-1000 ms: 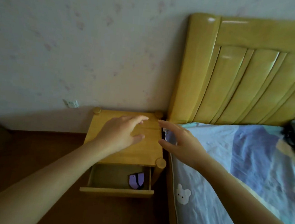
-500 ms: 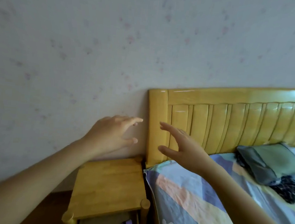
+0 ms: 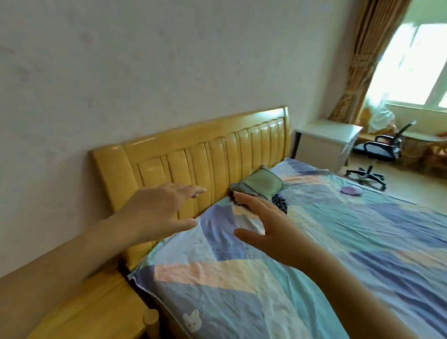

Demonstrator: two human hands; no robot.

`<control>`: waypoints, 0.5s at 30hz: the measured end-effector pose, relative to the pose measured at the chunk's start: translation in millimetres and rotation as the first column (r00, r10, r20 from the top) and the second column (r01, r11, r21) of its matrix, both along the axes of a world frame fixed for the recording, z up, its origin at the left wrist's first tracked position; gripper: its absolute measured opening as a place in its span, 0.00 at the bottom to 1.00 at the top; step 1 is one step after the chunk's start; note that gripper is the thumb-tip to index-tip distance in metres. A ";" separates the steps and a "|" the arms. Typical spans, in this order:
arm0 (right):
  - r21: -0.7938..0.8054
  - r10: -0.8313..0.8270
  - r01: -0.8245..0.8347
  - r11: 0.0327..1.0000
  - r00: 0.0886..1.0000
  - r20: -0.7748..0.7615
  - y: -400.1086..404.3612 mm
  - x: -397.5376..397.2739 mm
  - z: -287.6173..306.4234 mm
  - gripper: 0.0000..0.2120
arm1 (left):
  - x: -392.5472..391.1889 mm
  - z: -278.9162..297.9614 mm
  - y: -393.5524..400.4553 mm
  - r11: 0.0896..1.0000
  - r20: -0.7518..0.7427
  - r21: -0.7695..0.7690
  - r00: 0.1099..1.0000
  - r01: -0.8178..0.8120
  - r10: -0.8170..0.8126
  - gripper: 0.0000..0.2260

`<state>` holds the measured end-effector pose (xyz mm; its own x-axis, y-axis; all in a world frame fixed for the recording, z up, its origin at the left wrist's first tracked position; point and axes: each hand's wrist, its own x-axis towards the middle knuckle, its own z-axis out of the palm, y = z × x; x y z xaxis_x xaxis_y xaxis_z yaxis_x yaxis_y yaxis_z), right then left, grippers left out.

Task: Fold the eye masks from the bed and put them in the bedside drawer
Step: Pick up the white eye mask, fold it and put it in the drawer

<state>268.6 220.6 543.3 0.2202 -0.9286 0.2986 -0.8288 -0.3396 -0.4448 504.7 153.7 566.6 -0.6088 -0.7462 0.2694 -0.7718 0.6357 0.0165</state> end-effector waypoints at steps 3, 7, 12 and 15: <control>0.015 -0.138 0.138 0.990 0.990 -0.042 52.2 -36.9 -5.7 0.31 | -50.6 -6.0 18.2 0.988 0.024 -0.002 0.988 0.155 -0.155 0.29; 0.036 -0.334 0.336 0.941 0.941 -0.060 132.6 -91.1 -7.6 0.33 | -128.6 -3.9 60.5 0.928 0.042 -0.013 0.928 0.372 -0.371 0.29; 0.055 -0.530 0.534 0.844 0.845 -0.065 250.3 -155.7 -5.2 0.34 | -230.2 -1.2 130.2 0.802 0.035 0.005 0.802 0.597 -0.596 0.31; 0.066 -0.635 0.638 0.767 0.770 -0.057 328.6 -193.3 -8.9 0.34 | -295.5 -8.2 183.5 0.716 0.044 0.041 0.714 0.697 -0.699 0.31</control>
<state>75.3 549.2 534.4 -0.4224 -0.8784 0.2237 -0.8557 0.3050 -0.4181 209.2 337.2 558.4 -0.9713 -0.1082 0.2116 -0.1088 0.9940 0.0087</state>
